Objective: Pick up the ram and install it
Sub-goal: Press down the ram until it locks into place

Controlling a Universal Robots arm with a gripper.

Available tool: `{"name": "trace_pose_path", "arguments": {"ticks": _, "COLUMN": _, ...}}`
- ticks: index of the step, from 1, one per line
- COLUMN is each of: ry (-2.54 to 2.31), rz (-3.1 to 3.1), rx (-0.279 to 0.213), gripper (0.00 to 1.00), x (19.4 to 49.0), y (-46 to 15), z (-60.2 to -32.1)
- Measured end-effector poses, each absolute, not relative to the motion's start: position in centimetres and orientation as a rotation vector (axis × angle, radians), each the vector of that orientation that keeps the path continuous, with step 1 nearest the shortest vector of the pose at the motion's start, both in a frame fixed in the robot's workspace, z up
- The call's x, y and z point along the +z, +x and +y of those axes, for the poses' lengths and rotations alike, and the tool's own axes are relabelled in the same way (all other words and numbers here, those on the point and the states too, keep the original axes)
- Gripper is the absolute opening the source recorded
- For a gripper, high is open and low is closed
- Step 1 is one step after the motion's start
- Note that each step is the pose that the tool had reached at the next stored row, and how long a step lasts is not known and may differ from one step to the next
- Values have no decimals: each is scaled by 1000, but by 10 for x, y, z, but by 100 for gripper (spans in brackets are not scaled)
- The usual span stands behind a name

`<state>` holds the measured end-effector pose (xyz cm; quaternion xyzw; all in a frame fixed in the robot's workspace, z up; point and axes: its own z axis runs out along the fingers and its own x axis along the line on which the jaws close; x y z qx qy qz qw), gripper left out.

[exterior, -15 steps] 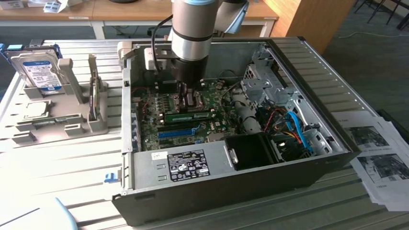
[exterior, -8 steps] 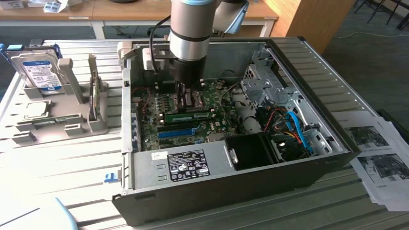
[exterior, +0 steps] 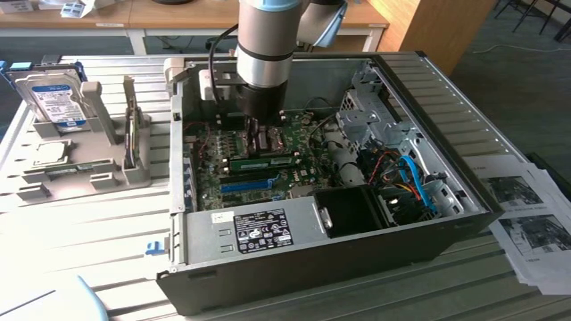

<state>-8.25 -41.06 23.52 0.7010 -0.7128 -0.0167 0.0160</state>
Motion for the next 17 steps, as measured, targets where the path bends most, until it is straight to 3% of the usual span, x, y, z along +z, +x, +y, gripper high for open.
{"name": "trace_pose_path", "arguments": {"ticks": 17, "ry": 2180, "rz": -2217, "rx": -52, "gripper": 9, "x": 230, "y": -83, "z": -411}}
